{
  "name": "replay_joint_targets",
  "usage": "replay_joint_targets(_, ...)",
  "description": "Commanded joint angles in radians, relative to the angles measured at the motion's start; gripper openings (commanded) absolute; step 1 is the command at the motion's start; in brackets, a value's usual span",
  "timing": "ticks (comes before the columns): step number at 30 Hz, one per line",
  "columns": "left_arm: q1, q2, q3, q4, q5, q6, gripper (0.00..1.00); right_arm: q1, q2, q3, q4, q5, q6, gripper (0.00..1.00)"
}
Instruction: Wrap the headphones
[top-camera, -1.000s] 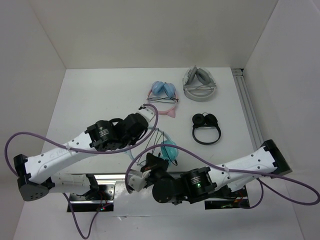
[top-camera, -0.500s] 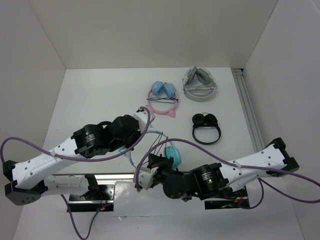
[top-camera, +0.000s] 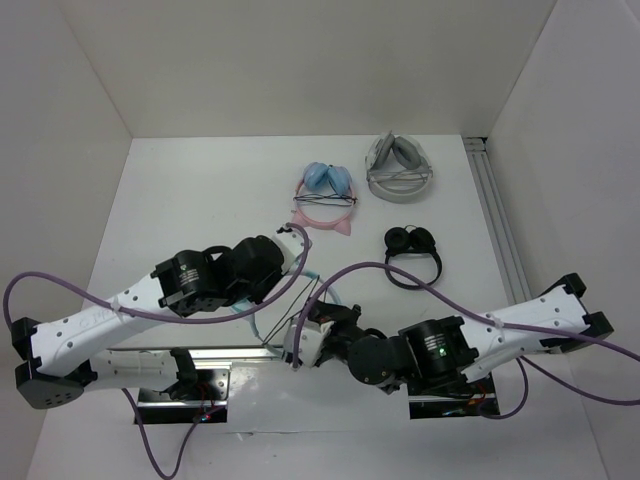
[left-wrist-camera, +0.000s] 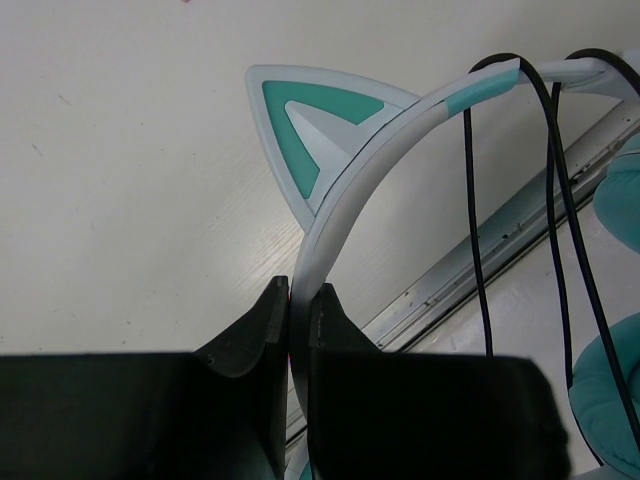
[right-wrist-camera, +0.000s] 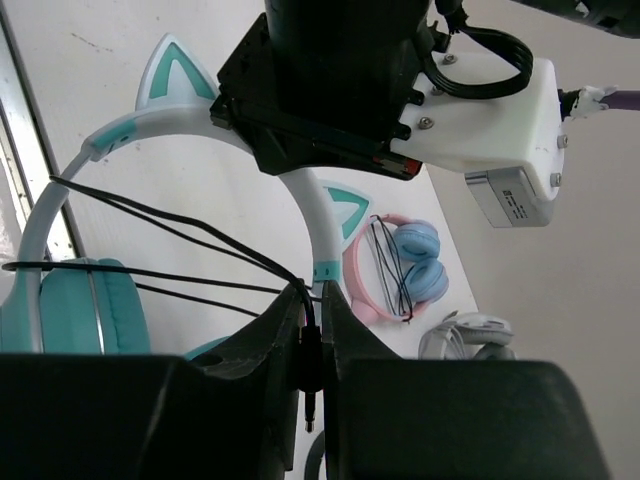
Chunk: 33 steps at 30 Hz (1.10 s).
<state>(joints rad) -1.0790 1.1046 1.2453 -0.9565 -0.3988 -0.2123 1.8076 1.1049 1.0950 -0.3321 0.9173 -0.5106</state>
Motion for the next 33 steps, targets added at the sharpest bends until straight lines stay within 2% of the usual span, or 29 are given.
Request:
replay_joint_targets(1, -0.004, -0.006, 0.034, 0.033, 0.0, -0.009, 0.0, -0.024, -0.042, 0.013, -0.001, -0.012, 0.014, 0.0)
replay_joint_targets(11, -0.004, -0.026, 0.052, 0.013, 0.071, 0.001, 0.0, -0.143, -0.06, -0.063, 0.065, -0.031, -0.032, 0.0)
replay_joint_targets(21, -0.004, -0.037, 0.065, 0.004, 0.046, 0.01, 0.0, -0.206, -0.062, -0.15, 0.179, 0.089, -0.175, 0.03)
replay_joint_targets(27, -0.004, -0.019, 0.065, -0.005, 0.037, 0.01, 0.0, -0.297, -0.005, -0.09, 0.1, 0.066, -0.17, 0.05)
replay_joint_targets(33, -0.004, 0.011, 0.085, -0.024, 0.018, -0.01, 0.0, -0.352, 0.032, -0.07, 0.068, 0.066, -0.19, 0.13)
